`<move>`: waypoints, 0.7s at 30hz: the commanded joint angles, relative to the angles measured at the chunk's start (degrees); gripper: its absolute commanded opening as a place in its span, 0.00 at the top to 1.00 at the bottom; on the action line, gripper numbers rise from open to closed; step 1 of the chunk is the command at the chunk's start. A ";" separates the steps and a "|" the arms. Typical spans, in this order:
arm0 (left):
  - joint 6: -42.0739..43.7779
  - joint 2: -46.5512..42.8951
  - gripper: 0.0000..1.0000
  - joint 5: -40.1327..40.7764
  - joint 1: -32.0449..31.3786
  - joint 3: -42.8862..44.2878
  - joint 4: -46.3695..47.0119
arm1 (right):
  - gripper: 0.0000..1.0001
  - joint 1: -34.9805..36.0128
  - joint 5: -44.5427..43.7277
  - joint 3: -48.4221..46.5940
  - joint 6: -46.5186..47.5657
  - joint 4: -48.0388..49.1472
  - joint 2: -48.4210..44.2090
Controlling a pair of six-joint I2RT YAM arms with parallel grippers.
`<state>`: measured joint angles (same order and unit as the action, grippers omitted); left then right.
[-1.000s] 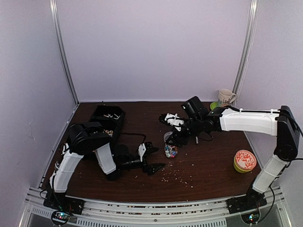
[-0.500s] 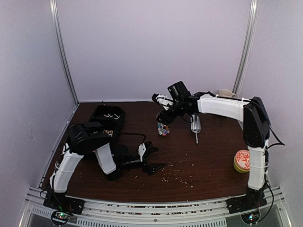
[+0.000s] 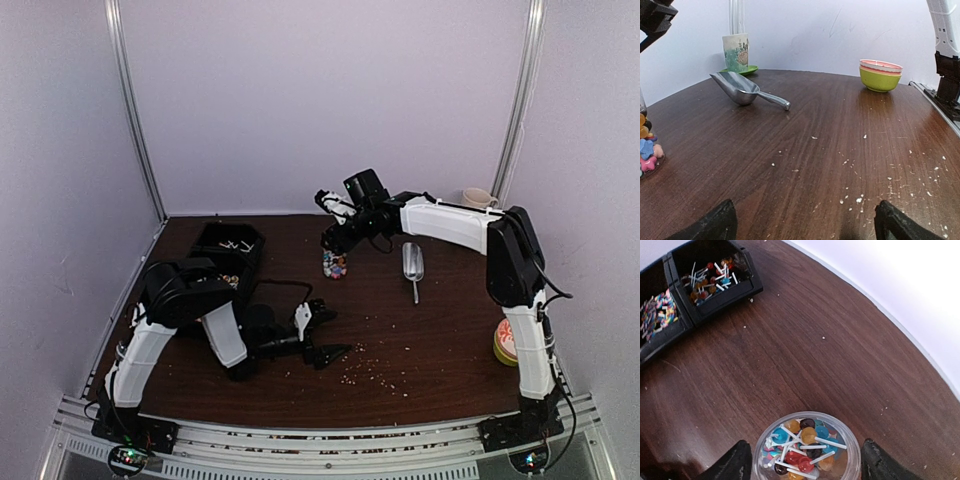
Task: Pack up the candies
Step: Place the packed packing bottle at the center of the board.
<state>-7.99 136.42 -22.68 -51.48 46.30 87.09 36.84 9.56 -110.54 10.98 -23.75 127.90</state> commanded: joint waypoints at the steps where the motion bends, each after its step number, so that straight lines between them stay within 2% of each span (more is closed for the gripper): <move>1: 1.75 -1.88 0.02 3.13 -0.50 0.88 -9.13 | 0.16 -0.36 1.88 -2.40 -0.70 1.18 0.25; 4: 3.25 -4.63 0.02 5.83 -1.02 1.90 -14.86 | 0.01 -0.41 1.79 -2.16 0.42 0.48 -2.32; 10: 5.17 -11.18 0.02 10.29 -2.49 4.92 -27.28 | 0.01 -0.77 -2.39 -1.83 2.13 -4.89 -9.56; 13: 5.88 -15.81 0.02 15.24 -3.11 7.13 -36.82 | 0.00 -1.23 -5.33 1.06 0.36 -7.18 -14.46; 15: 6.01 -20.06 0.02 19.25 -3.39 8.49 -45.33 | 0.01 -1.37 -7.98 5.85 -1.13 -7.66 -19.17; 18: 4.30 -26.91 0.02 24.61 -3.55 8.50 -54.01 | 0.01 -1.60 -11.41 18.05 -3.84 -3.32 -30.41; 21: 2.75 -33.93 0.02 30.46 -3.54 11.25 -66.83 | 0.00 -2.05 -14.75 27.63 -7.86 -0.72 -39.99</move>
<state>-3.62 110.08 -2.13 -54.87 54.02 36.88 35.48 1.48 -92.53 8.75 -27.09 97.23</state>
